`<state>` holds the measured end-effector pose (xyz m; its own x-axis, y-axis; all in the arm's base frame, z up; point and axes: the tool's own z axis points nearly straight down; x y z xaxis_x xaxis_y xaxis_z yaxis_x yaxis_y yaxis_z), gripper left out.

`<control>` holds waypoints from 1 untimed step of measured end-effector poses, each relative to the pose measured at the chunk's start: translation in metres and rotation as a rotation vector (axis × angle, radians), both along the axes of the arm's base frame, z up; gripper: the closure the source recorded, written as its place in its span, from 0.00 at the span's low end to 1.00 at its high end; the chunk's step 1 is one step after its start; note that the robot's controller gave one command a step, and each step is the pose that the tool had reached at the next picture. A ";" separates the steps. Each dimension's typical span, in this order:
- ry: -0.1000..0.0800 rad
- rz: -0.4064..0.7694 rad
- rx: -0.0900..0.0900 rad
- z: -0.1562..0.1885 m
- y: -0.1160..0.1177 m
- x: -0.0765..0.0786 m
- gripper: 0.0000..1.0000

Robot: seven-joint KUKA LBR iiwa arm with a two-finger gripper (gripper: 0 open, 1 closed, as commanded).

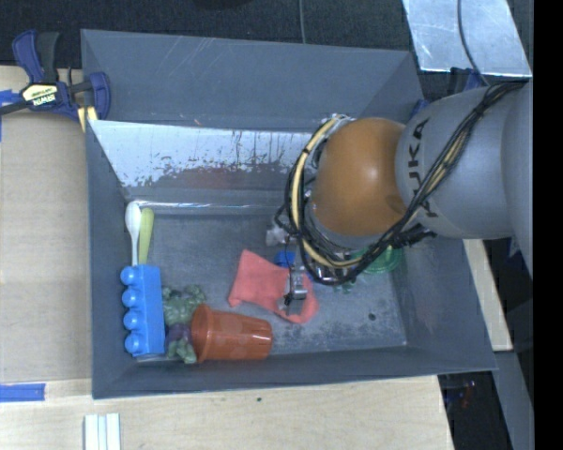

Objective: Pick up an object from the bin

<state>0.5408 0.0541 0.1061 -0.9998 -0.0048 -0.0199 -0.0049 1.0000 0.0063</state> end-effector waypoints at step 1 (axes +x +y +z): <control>-0.008 0.254 -0.006 -0.034 -0.044 0.018 1.00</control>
Offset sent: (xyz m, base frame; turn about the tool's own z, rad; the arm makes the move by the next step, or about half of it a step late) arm 0.0000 0.0000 0.0000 0.0000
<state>0.5590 0.0104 0.0721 -0.9663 -0.2561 -0.0267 -0.2562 0.9666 -0.0003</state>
